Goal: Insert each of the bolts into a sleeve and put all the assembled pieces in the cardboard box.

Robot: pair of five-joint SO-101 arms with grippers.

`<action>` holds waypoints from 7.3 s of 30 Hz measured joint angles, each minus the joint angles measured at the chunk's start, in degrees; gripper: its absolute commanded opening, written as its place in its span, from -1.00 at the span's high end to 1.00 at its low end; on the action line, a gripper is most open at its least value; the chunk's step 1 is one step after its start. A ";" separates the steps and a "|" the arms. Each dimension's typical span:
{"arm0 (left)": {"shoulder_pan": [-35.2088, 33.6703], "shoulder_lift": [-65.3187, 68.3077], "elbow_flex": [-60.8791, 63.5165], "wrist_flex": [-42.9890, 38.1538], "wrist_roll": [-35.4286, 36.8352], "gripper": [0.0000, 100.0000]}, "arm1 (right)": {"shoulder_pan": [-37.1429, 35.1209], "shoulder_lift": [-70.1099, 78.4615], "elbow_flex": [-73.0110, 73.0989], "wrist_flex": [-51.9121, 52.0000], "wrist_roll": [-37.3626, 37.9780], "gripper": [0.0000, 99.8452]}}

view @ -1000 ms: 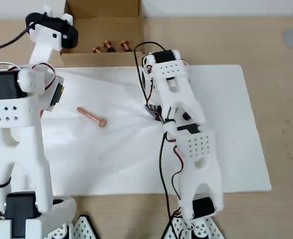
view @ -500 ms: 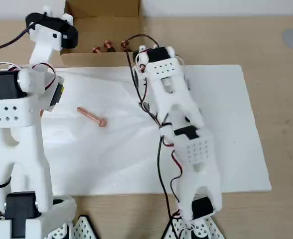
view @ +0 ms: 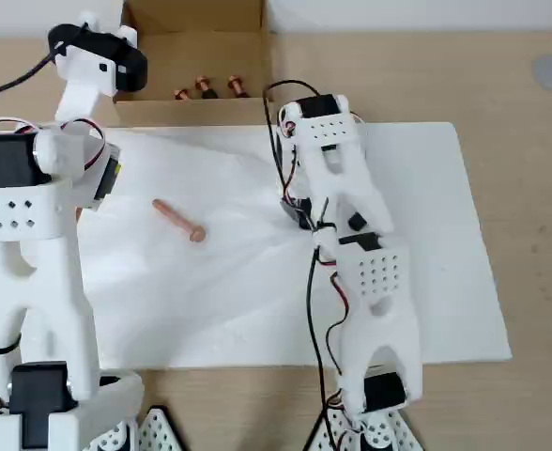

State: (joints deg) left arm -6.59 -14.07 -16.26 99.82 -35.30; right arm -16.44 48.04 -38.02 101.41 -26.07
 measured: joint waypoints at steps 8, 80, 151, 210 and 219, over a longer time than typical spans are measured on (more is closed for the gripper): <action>0.00 0.00 0.00 0.00 0.00 0.99 | 0.53 0.44 -6.24 0.26 0.00 0.98; 0.00 0.00 0.00 0.26 0.00 0.98 | -8.88 -19.16 29.54 -6.59 4.31 0.63; 0.00 0.00 3.69 0.26 0.00 0.98 | 34.20 -38.42 46.51 -10.81 40.62 0.48; 13.71 -8.26 -20.40 0.26 20.66 0.99 | 3.69 -100.92 31.82 -3.96 42.20 0.98; 13.80 -18.20 -20.66 0.35 28.92 0.99 | -5.63 -115.08 62.59 -23.47 35.34 0.98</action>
State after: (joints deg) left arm 7.21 -32.26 -36.92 100.18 -6.37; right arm -22.07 -67.03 24.57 77.93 9.27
